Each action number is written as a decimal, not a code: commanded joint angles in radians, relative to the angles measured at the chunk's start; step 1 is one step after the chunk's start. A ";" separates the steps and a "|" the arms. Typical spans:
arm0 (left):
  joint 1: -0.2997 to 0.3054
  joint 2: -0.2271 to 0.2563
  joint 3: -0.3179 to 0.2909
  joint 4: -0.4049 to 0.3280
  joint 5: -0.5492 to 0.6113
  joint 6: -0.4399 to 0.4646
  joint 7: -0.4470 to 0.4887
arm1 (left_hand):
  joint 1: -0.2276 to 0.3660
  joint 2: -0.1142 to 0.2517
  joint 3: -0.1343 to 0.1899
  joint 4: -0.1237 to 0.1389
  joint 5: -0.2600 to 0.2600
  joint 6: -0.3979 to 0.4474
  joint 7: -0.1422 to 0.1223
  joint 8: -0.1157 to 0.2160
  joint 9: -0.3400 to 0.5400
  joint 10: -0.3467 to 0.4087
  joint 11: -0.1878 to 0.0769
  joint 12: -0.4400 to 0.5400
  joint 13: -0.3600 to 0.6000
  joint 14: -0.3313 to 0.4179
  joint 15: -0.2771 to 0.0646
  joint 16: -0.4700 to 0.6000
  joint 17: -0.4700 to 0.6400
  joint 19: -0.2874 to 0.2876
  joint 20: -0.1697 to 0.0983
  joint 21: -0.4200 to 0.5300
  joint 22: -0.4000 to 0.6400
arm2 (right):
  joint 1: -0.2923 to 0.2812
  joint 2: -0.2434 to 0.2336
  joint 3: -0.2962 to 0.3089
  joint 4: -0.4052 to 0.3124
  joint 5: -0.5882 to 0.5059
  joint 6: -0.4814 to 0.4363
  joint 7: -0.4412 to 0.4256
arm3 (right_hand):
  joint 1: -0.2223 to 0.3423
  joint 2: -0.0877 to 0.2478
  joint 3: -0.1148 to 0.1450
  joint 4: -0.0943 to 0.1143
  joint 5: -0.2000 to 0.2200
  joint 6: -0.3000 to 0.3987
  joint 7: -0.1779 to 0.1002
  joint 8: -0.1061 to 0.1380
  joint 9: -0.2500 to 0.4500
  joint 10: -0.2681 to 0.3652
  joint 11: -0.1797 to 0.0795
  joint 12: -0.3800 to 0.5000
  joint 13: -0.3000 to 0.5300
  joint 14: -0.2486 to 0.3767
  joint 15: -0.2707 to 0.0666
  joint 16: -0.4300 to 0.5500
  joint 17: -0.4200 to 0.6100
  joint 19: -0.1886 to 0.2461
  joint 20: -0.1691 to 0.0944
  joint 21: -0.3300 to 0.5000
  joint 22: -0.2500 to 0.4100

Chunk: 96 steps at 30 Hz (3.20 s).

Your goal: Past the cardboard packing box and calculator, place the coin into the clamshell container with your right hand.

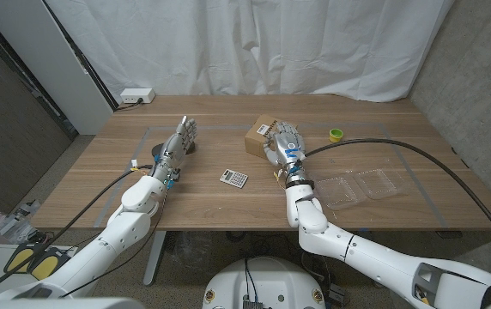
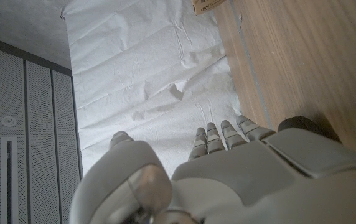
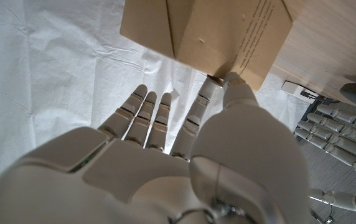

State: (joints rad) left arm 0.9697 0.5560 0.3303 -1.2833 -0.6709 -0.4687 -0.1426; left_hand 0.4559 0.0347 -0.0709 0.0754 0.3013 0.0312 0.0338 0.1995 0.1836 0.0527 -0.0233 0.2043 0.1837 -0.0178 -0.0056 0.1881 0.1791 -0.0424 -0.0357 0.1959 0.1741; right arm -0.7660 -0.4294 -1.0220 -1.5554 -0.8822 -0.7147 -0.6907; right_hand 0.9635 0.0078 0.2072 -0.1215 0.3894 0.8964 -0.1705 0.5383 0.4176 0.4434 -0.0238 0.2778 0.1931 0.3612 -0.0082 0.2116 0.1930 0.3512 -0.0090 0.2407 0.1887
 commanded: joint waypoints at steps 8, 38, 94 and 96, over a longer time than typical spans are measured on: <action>0.001 -0.003 0.005 -0.013 0.004 0.004 0.007 | 0.010 0.004 -0.011 -0.002 -0.005 0.000 0.004 -0.001 0.005 0.000 0.000 -0.002 0.005 -0.006 0.006 -0.001 0.004 -0.009 -0.007 0.002 0.005 | -0.008 -0.028 0.030 -0.018 -0.019 0.090 -0.063 | 0.021 0.015 0.011 -0.007 -0.008 0.054 -0.008 0.021 -0.022 0.052 -0.024 0.012 0.001 0.056 -0.022 0.011 0.004 0.039 -0.006 0.014 0.001; 0.044 0.025 -0.001 -0.102 0.018 0.034 0.053 | 0.013 0.006 -0.016 -0.002 -0.006 0.001 0.004 0.000 0.005 -0.001 0.000 -0.002 0.006 -0.007 0.005 -0.001 0.004 -0.009 -0.006 0.002 0.005 | -0.071 -0.064 0.075 -0.133 0.000 0.153 0.019 | 0.039 -0.007 0.006 -0.016 -0.013 0.159 -0.044 0.025 -0.092 0.059 -0.055 -0.006 -0.003 0.040 -0.042 -0.015 0.004 0.024 -0.023 -0.002 0.003; 0.091 0.039 0.004 -0.177 0.022 0.063 0.084 | 0.021 0.014 -0.023 -0.003 -0.009 0.002 0.006 -0.001 0.005 -0.003 0.005 -0.002 0.006 -0.009 0.007 -0.001 0.004 -0.011 -0.009 0.002 0.005 | -0.311 -0.286 0.384 -0.540 0.248 0.400 0.233 | 0.028 -0.004 -0.006 -0.001 -0.012 0.165 -0.050 -0.004 -0.149 0.026 -0.039 -0.037 -0.005 -0.025 -0.054 -0.030 0.004 -0.016 -0.045 -0.026 0.001; 0.089 0.040 0.005 -0.178 0.022 0.067 0.082 | 0.021 0.015 -0.023 -0.003 -0.009 0.002 0.006 0.000 0.005 -0.003 0.004 -0.002 0.006 -0.008 0.008 -0.001 0.004 -0.011 -0.009 0.002 0.005 | -0.316 -0.293 0.401 -0.539 0.273 0.424 0.237 | 0.027 -0.004 -0.006 0.000 -0.012 0.165 -0.050 -0.005 -0.150 0.024 -0.038 -0.039 -0.005 -0.026 -0.056 -0.030 0.004 -0.015 -0.048 -0.026 0.001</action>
State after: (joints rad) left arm 1.0642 0.6067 0.3294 -1.4721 -0.6307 -0.3955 -0.0423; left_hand 0.4691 0.0479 -0.0866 0.0749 0.2942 0.0310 0.0340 0.1995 0.1836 0.0472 -0.0178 0.2043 0.1837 -0.0224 -0.0009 0.1881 0.1791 -0.0424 -0.0356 0.1959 0.1741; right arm -1.0330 -0.6603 -0.7119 -2.0541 -0.6992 -0.3868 -0.4774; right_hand 0.9934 0.0065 0.2031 -0.1258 0.3767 1.0411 -0.2050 0.5364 0.2665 0.4729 -0.0639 0.2429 0.1862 0.3384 -0.0435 0.1846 0.1929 0.3361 -0.0411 0.2174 0.1883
